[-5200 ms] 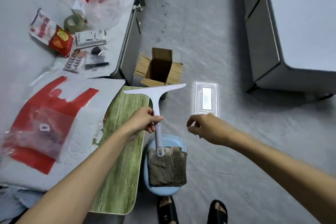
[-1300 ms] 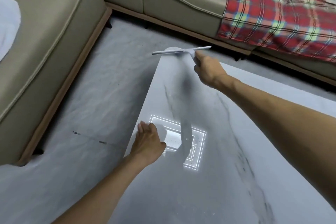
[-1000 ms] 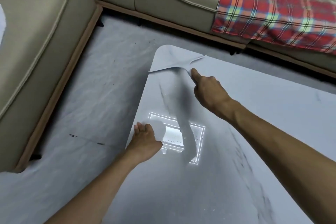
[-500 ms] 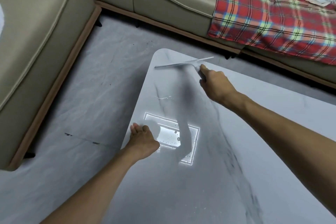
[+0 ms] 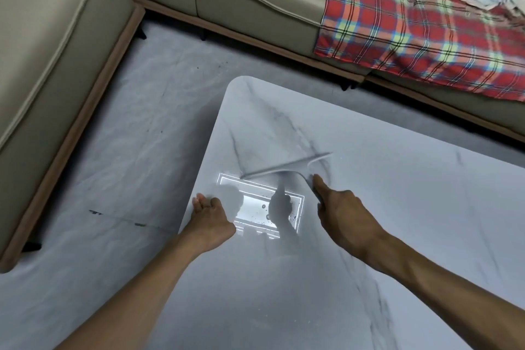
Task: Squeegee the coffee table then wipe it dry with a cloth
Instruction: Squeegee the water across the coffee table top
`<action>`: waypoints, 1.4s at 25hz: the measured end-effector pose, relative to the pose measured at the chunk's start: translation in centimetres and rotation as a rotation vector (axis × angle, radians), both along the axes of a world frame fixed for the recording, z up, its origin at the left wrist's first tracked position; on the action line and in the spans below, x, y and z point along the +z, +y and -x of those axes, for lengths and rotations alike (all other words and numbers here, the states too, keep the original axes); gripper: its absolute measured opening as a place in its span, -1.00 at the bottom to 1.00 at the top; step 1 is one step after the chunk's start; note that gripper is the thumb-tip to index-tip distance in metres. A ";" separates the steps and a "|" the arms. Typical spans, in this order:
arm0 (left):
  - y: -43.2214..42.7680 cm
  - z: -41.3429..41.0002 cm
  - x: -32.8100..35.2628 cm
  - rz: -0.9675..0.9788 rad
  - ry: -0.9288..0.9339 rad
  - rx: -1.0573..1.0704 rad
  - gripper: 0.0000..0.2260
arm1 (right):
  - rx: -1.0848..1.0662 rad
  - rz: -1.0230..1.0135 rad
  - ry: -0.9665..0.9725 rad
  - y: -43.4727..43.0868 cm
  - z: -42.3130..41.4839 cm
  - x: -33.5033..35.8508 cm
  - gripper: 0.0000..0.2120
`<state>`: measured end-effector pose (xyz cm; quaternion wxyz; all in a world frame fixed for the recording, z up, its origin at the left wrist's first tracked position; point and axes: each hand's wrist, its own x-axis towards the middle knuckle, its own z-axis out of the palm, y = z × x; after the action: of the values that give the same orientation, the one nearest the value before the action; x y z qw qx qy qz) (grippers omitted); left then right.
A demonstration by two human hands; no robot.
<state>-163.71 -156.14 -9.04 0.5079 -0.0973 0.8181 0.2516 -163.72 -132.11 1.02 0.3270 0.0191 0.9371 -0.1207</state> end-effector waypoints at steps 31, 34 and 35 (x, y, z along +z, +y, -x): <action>-7.6 -5.0 3.0 0.106 0.577 0.817 -0.87 | 0.441 0.213 0.158 -8.0 0.1 -2.3 -0.55; -7.6 -5.7 2.7 0.142 0.597 0.804 -0.90 | 0.502 0.170 0.152 -7.8 -1.1 -3.8 -0.54; -7.5 -5.9 2.4 0.144 0.602 0.775 -0.93 | 0.482 0.165 0.154 -6.5 -1.7 -3.9 -0.54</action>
<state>-157.76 -163.62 -6.62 0.1103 -0.3523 0.8474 0.3815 -162.04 -138.60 -2.87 0.2743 -0.2405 0.9238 -0.1165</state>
